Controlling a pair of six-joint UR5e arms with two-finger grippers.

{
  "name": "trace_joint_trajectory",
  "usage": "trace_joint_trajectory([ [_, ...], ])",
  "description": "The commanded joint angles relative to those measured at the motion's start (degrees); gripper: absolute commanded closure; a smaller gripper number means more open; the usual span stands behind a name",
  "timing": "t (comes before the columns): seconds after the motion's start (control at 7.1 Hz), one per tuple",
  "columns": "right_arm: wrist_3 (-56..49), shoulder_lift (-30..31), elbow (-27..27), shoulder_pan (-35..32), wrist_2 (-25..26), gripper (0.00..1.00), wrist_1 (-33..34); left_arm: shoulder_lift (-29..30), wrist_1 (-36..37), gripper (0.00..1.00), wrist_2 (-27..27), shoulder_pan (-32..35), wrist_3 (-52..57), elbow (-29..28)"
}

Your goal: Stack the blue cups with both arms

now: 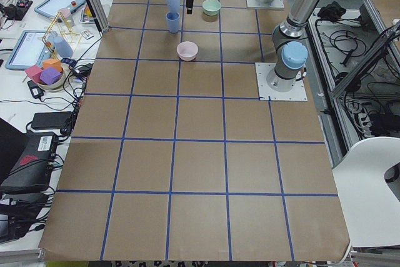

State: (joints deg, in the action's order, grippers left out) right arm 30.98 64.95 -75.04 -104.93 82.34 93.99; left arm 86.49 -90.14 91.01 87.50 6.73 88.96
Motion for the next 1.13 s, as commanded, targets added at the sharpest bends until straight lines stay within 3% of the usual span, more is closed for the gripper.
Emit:
trace_joint_trajectory([
  [0.0,0.0,-0.7,-0.9,-0.3,0.0,1.00,0.6,-0.2,0.0,0.00,0.0,0.0,0.1,0.0],
  [0.42,0.0,-2.2,-1.0,-0.3,0.0,1.00,0.7,-0.3,0.0,0.00,0.0,0.0,0.1,0.1],
  [0.7,0.0,-2.1,-0.9,-0.3,0.1,0.28,1.5,-0.3,0.0,0.00,0.0,0.0,0.1,0.1],
  [0.85,0.0,-2.1,-0.9,-0.3,0.0,0.09,1.9,-0.4,0.0,0.00,0.1,0.0,0.1,0.2],
  [0.99,0.0,-1.8,-0.6,-0.2,-0.1,0.04,2.0,-0.4,0.0,0.00,0.1,0.0,0.1,0.2],
])
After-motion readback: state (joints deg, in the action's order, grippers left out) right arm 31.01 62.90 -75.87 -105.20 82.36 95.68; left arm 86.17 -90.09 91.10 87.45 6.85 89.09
